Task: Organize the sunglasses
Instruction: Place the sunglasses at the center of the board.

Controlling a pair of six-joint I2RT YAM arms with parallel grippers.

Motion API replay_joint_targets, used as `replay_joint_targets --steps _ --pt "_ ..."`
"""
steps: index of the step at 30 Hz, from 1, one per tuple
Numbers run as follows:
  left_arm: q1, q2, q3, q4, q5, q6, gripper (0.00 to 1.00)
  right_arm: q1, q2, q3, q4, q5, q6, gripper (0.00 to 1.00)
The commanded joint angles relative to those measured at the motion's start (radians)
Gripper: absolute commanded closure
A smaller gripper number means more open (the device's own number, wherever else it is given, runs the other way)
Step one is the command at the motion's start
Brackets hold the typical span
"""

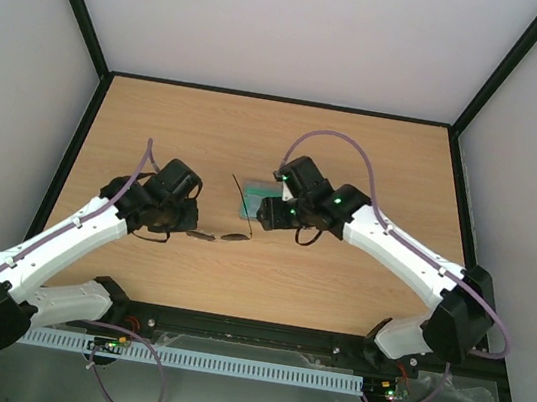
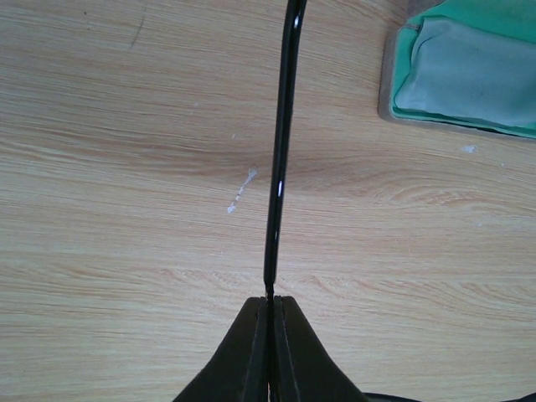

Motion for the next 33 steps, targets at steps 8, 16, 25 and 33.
replay_joint_targets --steps 8,16,25,33 --pt "-0.015 -0.003 0.015 0.009 0.000 0.027 0.98 0.144 0.089 0.105 -0.037 0.073 0.015 0.35" --pt "-0.015 0.008 0.022 0.016 0.005 0.039 0.98 0.181 0.093 0.069 -0.031 0.025 0.005 0.39" --pt "-0.016 0.016 0.027 0.024 0.026 0.068 0.98 0.198 0.061 0.008 -0.016 -0.052 -0.038 0.42" --pt "-0.027 0.018 -0.003 0.055 0.042 0.071 0.98 0.196 0.015 -0.030 -0.008 0.096 0.025 0.33"
